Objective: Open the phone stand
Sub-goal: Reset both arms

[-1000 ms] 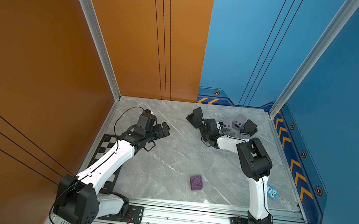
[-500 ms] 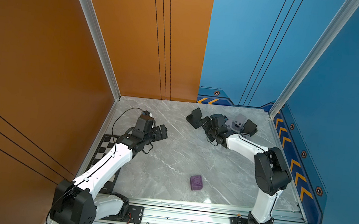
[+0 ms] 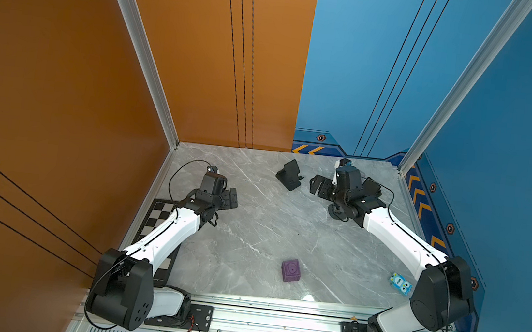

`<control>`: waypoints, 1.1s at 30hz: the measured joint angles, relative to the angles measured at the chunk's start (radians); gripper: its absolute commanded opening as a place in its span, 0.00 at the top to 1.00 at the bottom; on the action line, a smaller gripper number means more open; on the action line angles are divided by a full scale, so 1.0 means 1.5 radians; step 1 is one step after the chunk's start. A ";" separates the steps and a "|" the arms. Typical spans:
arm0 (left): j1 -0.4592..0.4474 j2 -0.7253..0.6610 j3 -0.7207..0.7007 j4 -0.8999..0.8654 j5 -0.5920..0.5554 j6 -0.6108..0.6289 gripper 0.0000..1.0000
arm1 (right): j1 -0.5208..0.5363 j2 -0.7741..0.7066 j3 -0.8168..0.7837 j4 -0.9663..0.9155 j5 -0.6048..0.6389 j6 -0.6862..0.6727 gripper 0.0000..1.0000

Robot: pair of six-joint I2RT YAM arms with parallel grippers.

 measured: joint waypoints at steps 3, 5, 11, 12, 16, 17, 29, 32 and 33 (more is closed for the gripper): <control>0.024 0.003 -0.056 0.076 -0.001 0.014 0.02 | -0.090 -0.033 -0.061 0.001 0.016 -0.043 0.00; 0.040 0.012 -0.088 0.132 -0.010 0.025 0.02 | -0.152 -0.055 -0.100 0.001 0.031 -0.071 0.00; 0.082 0.041 -0.107 0.225 -0.012 0.058 0.02 | -0.270 -0.083 -0.183 0.020 0.068 -0.127 0.00; 0.084 0.040 -0.107 0.235 -0.013 0.067 0.02 | -0.276 -0.083 -0.195 0.025 0.077 -0.133 0.00; 0.092 0.012 -0.133 0.268 -0.023 0.100 0.02 | -0.281 -0.083 -0.266 0.073 0.097 -0.153 0.00; 0.099 -0.003 -0.148 0.271 -0.025 0.107 0.02 | -0.281 -0.083 -0.288 0.091 0.099 -0.159 0.00; 0.147 0.052 -0.242 0.423 -0.042 0.152 0.02 | -0.265 -0.088 -0.419 0.336 0.120 -0.199 0.00; 0.149 0.084 -0.240 0.463 -0.030 0.169 0.02 | -0.255 -0.077 -0.419 0.381 0.126 -0.202 0.00; 0.147 0.093 -0.239 0.470 -0.027 0.175 0.02 | -0.251 -0.072 -0.419 0.392 0.132 -0.205 0.00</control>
